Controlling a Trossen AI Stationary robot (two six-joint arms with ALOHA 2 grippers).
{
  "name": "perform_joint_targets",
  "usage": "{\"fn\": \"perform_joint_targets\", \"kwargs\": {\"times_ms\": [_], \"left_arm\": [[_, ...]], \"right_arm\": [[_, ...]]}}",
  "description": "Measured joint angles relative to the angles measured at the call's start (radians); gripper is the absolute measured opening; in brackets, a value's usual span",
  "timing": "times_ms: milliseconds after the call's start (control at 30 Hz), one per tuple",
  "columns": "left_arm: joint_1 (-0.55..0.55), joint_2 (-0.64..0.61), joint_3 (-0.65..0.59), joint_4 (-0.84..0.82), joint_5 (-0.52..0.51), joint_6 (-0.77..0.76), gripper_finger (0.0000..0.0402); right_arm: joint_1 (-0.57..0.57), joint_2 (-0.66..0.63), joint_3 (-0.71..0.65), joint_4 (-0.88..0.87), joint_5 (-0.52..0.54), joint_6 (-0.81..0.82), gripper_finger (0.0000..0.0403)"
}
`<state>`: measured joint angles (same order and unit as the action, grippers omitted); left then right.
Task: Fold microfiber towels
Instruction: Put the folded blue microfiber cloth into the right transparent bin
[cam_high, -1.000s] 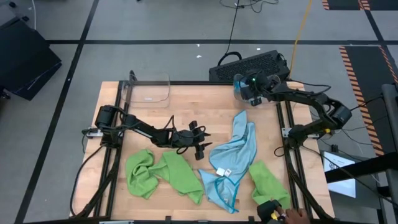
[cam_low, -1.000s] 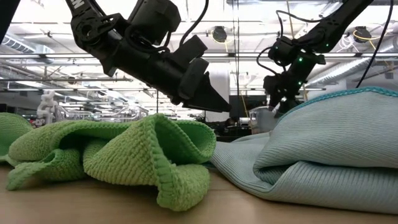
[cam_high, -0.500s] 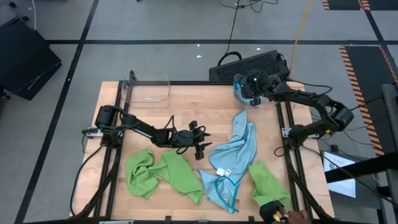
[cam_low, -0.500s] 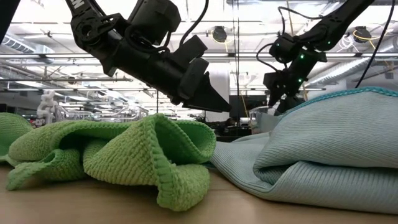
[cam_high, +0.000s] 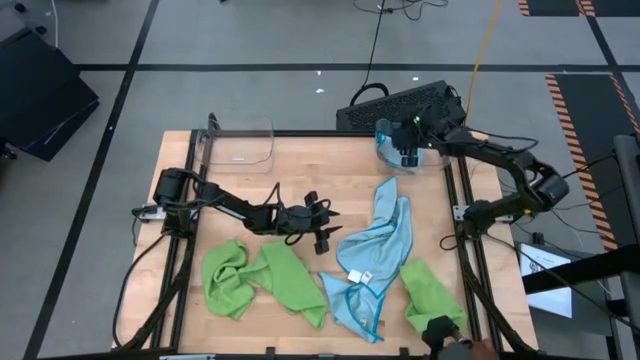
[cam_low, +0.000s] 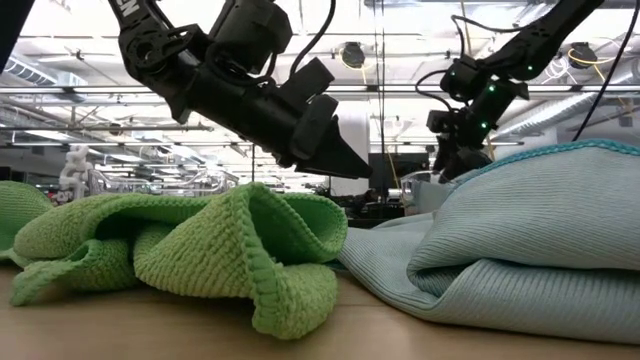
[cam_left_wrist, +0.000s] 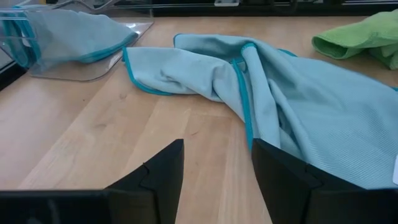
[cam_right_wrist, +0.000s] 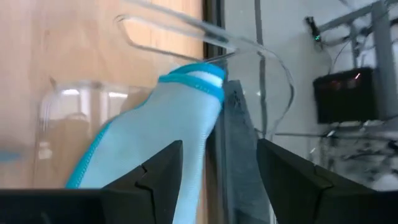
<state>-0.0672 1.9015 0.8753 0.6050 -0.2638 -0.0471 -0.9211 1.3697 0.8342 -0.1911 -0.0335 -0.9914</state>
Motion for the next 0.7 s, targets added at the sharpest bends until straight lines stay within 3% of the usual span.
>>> {"fn": "perform_joint_targets", "kwargs": {"times_ms": [300, 700], "left_arm": [[0.041, 0.0, 0.001, 0.072, 0.003, 0.017, 0.0191], [0.064, 0.0, 0.002, 0.087, 0.055, 0.065, 0.0191]], "right_arm": [[-0.029, 0.135, 0.198, -0.271, -0.05, 0.154, 0.0196], [-0.031, 0.244, 0.237, -0.299, -0.074, 0.164, 0.0196]]}}
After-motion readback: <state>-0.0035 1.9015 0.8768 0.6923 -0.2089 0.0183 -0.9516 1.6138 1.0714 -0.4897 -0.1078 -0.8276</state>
